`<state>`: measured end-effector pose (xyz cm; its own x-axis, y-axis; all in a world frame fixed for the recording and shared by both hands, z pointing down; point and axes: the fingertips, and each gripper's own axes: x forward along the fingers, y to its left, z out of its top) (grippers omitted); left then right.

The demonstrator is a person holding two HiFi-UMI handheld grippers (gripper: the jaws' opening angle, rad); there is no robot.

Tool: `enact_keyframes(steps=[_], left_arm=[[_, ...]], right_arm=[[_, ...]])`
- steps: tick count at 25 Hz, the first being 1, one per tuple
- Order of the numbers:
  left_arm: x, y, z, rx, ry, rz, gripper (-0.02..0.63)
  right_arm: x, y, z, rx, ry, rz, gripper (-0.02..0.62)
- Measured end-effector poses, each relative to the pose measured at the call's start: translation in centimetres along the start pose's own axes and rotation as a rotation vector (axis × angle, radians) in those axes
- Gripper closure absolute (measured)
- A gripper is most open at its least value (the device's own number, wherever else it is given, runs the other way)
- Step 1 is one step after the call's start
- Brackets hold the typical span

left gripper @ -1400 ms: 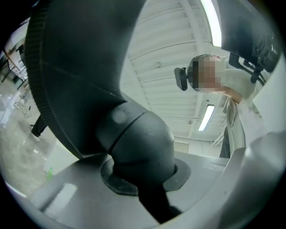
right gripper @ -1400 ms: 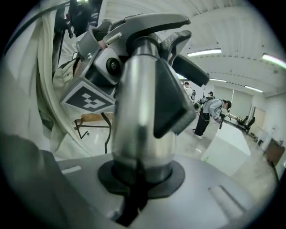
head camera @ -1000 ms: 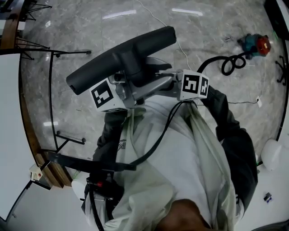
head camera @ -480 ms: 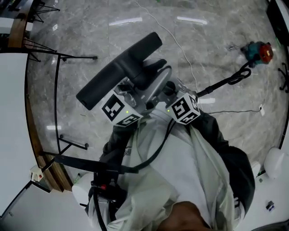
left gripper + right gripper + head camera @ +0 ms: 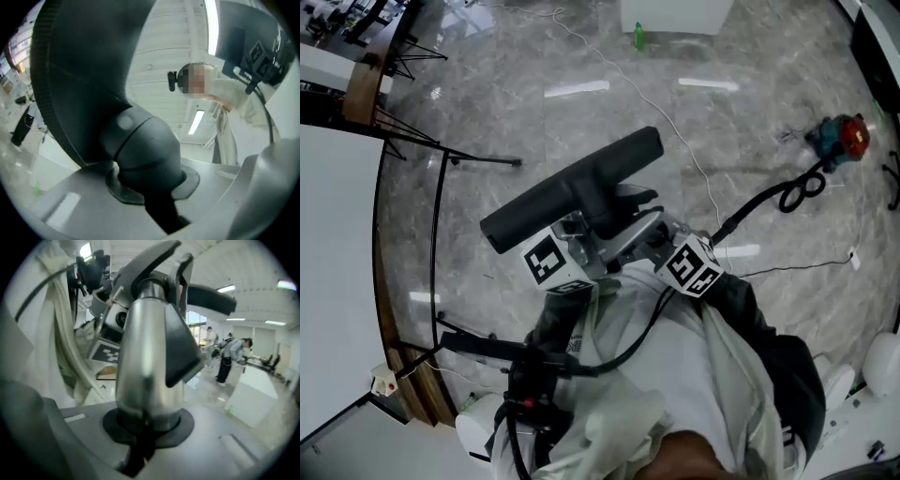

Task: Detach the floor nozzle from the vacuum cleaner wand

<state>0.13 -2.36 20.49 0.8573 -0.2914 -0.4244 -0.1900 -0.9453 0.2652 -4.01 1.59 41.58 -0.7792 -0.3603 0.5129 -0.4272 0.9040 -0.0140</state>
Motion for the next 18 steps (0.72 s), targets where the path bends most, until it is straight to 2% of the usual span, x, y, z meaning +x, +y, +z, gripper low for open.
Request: enact_keyframes(steps=[2, 3, 4, 5, 7, 9, 10, 11, 12, 13, 15, 18], left_arm=[[-0.4, 1.5, -0.4, 0.002, 0.011, 0.146, 0.534], [-0.6, 2.1, -0.7, -0.006, 0.014, 0.2, 0.534], [-0.6, 2.4, -1.0, -0.014, 0.016, 0.222, 0.534], [-0.4, 2.2, -1.1, -0.018, 0.017, 0.201, 0.534], [0.2, 0.4, -1.3, -0.008, 0.026, 0.047, 0.532], [0.5, -2.3, -1.4, -0.002, 0.048, -0.14, 0.529], [0.8, -3.3, -1.6, -0.005, 0.058, -0.204, 0.529], [1.1, -3.9, -1.7, -0.009, 0.065, -0.242, 0.529], [1.5, -4.1, -1.8, -0.012, 0.069, -0.26, 0.529], [1.9, -4.2, -1.9, -0.015, 0.071, -0.262, 0.529], [2.8, -3.8, -2.1, -0.016, 0.068, -0.235, 0.531], [3.7, -2.3, -1.9, -0.004, 0.051, -0.139, 0.532]], right_arm=[[0.2, -1.6, -0.4, -0.009, 0.024, -0.166, 0.557], [0.1, -2.0, -0.7, -0.01, 0.035, -0.21, 0.557], [0.0, -2.3, -0.9, -0.012, 0.043, -0.229, 0.557], [-0.1, -2.3, -1.1, -0.017, 0.046, -0.225, 0.557], [-0.6, -1.5, -1.2, -0.037, 0.037, -0.143, 0.557], [-1.5, 0.6, -1.0, -0.06, 0.013, 0.04, 0.557], [-2.1, 1.9, -0.9, -0.066, 0.002, 0.149, 0.557], [-2.7, 2.8, -0.8, -0.065, -0.005, 0.243, 0.556], [-3.2, 3.1, -0.7, -0.058, -0.015, 0.299, 0.557], [-3.5, 2.9, -0.5, -0.046, -0.032, 0.312, 0.557], [-3.4, 1.4, -0.4, -0.013, -0.068, 0.231, 0.557], [-2.9, -1.0, -0.9, 0.019, -0.059, 0.002, 0.557]])
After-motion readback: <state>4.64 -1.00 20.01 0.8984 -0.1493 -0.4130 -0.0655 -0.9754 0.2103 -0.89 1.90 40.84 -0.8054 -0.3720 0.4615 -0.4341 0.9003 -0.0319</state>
